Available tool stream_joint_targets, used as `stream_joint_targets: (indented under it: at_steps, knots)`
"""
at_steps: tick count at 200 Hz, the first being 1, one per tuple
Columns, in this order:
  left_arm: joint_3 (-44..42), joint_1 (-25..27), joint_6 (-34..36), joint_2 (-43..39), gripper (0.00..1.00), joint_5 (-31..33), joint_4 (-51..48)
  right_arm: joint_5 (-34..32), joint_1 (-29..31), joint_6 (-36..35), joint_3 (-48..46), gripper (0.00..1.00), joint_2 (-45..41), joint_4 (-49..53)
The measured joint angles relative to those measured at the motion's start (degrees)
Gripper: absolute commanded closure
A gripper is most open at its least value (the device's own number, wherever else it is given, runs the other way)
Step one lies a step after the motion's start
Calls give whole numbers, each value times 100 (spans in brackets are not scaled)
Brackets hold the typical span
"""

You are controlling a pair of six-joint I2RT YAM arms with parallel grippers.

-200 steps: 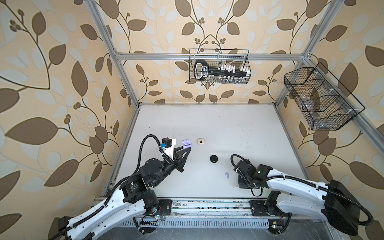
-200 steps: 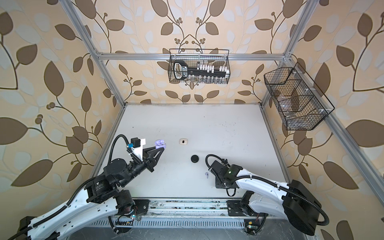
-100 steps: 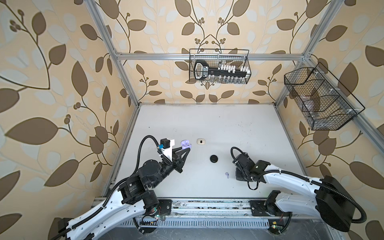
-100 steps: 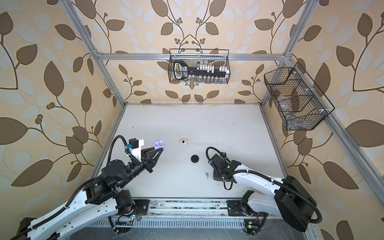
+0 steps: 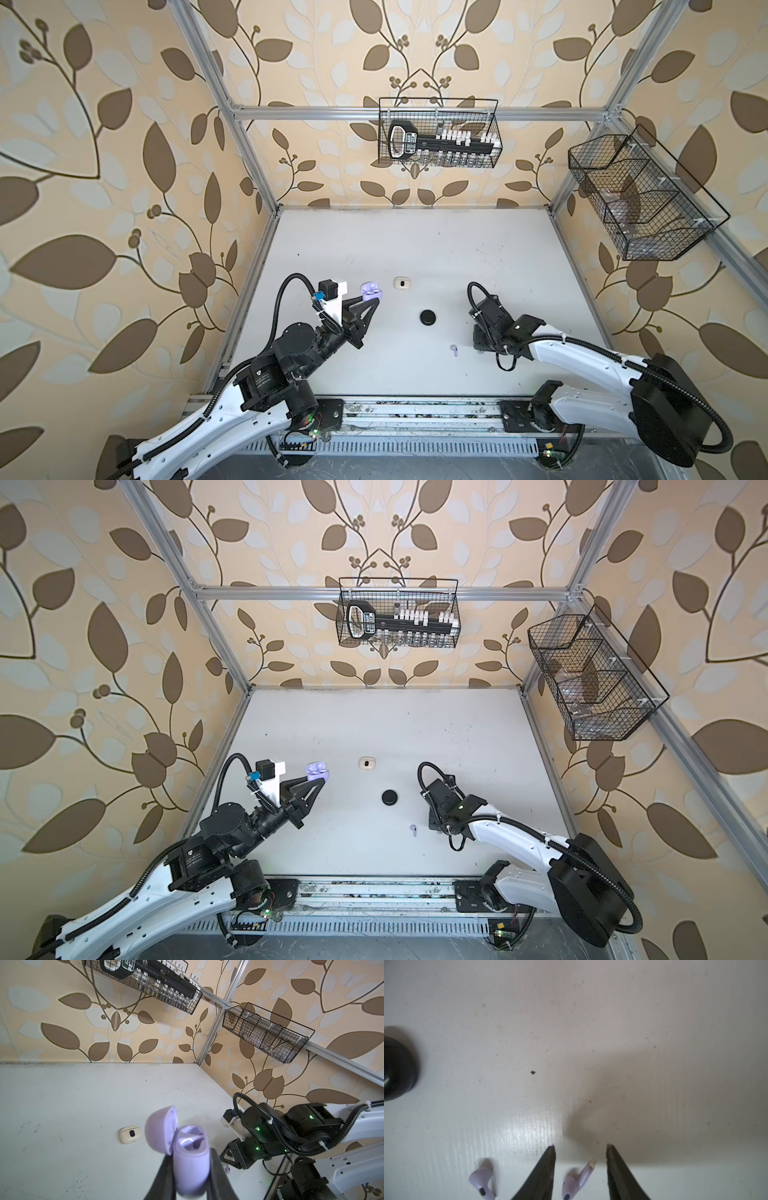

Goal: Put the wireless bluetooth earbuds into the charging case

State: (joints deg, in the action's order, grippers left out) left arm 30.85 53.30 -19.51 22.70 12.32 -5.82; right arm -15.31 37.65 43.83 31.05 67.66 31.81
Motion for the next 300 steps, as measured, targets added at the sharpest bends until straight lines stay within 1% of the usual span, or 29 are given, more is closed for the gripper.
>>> stream_joint_targets:
  at_steps: [36,53,75,139,196,213,231,246,258,267,285,300]
  knots:
    - [-4,0,-2,-31,100,-31,2,-11,-118,-20,-94,73,37,35]
    - [-22,0,-2,-66,100,-33,0,-46,4,-15,-101,72,39,160]
    - [-22,0,-2,-114,100,-33,-4,-70,190,4,-98,74,39,339]
    - [-31,0,-4,-420,100,-33,-31,-177,293,-11,-11,77,240,927]
    - [-33,0,-11,-501,100,-42,-39,-2,940,219,118,77,251,1095]
    - [-33,0,-13,-533,100,-57,-42,-17,1012,299,234,76,249,1128]
    - [-46,0,-4,-535,100,-155,-31,-72,1014,361,286,73,199,1174]
    - [-192,0,125,-529,100,-376,133,-90,1025,437,286,65,17,1241]
    - [-409,0,291,-479,100,-748,363,-96,1045,463,286,56,-192,1266]
    - [-588,0,485,-367,100,-1110,562,-96,1071,516,286,51,-393,1257]
    - [-938,0,879,-24,100,-1965,1027,-81,1117,579,284,49,-793,1141]
    - [-1152,2,1128,302,100,-2406,1333,-76,1106,627,254,49,-992,931]
